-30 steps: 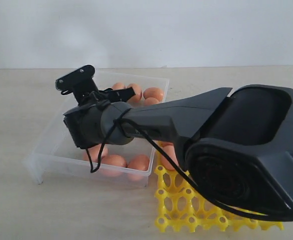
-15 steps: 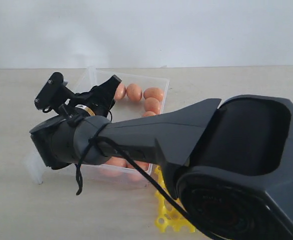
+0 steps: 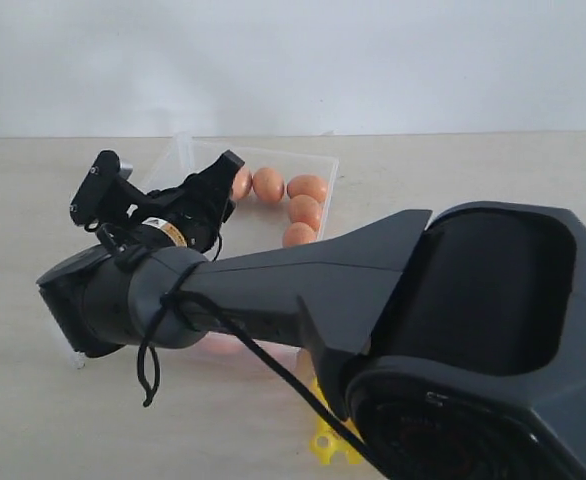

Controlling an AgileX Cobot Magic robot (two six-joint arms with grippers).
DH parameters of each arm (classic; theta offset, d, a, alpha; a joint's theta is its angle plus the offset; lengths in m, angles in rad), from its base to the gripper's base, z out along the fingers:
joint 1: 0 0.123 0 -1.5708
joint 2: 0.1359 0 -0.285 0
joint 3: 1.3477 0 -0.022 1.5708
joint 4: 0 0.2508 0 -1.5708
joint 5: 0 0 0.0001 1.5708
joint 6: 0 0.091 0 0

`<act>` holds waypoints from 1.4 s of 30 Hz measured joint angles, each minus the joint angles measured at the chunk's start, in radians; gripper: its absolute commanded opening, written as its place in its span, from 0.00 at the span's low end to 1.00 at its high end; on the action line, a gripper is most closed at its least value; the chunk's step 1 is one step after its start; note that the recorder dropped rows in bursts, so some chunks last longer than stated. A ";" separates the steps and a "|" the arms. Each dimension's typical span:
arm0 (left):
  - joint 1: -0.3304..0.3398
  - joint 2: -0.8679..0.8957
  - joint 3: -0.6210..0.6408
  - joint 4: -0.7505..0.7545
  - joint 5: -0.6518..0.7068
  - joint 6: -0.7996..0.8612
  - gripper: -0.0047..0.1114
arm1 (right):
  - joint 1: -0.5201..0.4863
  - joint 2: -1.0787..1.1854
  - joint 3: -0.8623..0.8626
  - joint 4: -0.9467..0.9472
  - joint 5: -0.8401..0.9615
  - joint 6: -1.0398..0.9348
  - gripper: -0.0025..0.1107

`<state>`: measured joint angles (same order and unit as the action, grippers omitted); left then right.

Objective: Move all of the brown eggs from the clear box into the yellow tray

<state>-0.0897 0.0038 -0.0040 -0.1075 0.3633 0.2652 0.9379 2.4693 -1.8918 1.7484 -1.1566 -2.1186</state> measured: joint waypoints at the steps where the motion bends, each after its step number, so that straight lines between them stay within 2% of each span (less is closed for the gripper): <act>1: 0.000 0.000 0.000 0.000 0.000 0.000 0.08 | -0.003 0.000 0.000 0.000 -0.012 0.000 0.32; 6: 0.000 0.000 0.000 0.000 0.000 0.000 0.08 | 0.031 0.000 0.000 0.000 -0.061 0.000 0.32; 9: 0.000 0.000 0.000 0.000 0.000 0.000 0.08 | 0.084 0.000 0.000 0.000 -0.059 0.118 0.32; 14: 0.000 0.000 0.000 0.000 0.000 0.000 0.08 | 0.090 0.000 0.000 0.000 -0.059 0.230 0.32; 23: 0.000 0.000 0.000 0.000 0.000 0.000 0.08 | 0.149 -0.031 0.000 0.002 -0.059 0.230 0.32; 32: 0.000 0.000 0.000 0.000 0.000 0.000 0.08 | 0.159 -0.045 0.000 0.000 -0.059 0.186 0.32; 35: 0.000 0.000 0.000 0.000 0.000 0.000 0.08 | 0.132 -0.045 0.000 0.000 0.091 0.200 0.32; 42: 0.000 0.000 0.000 0.000 0.000 0.000 0.08 | -0.002 -0.097 -0.014 0.013 0.544 0.387 0.32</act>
<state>-0.0897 0.0038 -0.0040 -0.1075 0.3633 0.2652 0.9362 2.3726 -1.9053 1.7618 -0.6124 -1.7317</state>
